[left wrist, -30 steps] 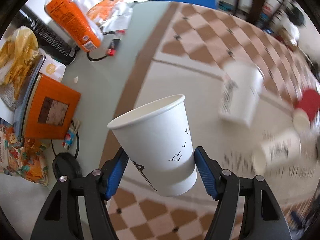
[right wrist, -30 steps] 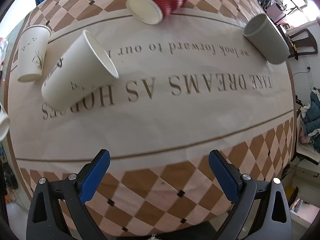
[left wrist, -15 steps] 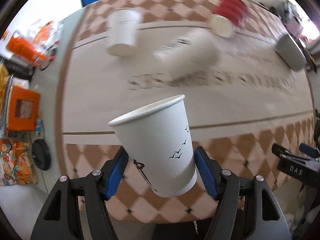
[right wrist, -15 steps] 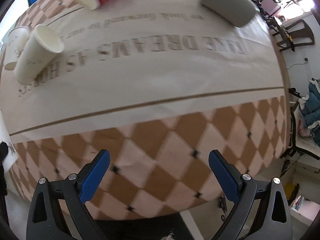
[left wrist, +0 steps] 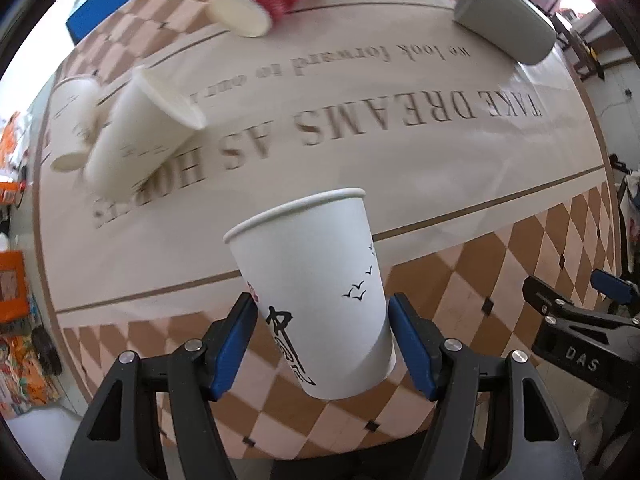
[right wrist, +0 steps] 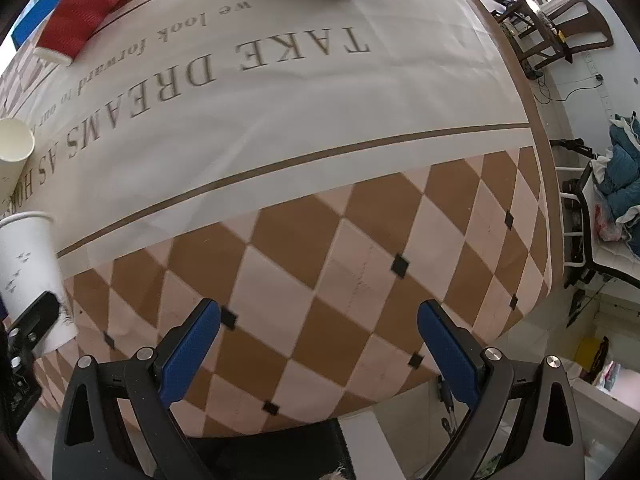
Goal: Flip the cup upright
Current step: 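Lift the white cup with the left gripper, turning its mouth upward, then bring the right gripper to the cup and grasp it while the left gripper releases it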
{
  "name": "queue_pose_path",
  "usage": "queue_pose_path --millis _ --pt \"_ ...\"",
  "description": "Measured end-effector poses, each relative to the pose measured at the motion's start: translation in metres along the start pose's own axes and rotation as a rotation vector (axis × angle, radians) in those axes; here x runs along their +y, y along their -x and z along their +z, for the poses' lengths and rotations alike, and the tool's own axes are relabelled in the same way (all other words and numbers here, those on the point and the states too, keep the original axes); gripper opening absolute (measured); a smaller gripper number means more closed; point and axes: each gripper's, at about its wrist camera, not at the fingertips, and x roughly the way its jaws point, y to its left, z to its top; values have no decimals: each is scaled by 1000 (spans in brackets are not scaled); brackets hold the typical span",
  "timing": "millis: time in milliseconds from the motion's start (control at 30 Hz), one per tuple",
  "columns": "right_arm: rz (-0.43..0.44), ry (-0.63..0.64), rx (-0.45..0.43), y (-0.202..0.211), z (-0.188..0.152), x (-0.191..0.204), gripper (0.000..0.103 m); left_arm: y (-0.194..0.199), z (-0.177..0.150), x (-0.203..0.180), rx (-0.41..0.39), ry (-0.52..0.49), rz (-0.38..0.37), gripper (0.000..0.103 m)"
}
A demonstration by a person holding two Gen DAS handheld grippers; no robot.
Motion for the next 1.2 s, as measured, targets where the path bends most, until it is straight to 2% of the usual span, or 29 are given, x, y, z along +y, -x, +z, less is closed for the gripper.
queue_pose_path --millis 267,400,433,533,700,800,900,1067,1200 --pt "6 4 -11 -12 -8 -12 100 -18 11 -13 38 5 10 65" --pt "6 11 -3 -16 -10 -16 100 -25 17 -7 52 45 -25 66" --pt "6 12 0 -15 -9 -14 100 -25 18 -6 48 54 -33 67" --pt "4 17 4 -15 -4 -20 100 -30 17 3 41 65 -59 80" --pt "-2 20 4 -24 -8 0 100 -27 20 10 9 78 -74 82" --pt "-1 21 4 -24 -8 4 100 -22 20 14 -6 98 -81 87" --pt "4 20 5 -22 -8 2 100 -12 18 24 -21 123 -96 87" --pt "20 9 10 -18 -10 -1 100 26 6 48 -85 177 -110 87" --pt "55 4 8 -9 -13 1 100 63 -15 74 -158 200 -40 90"
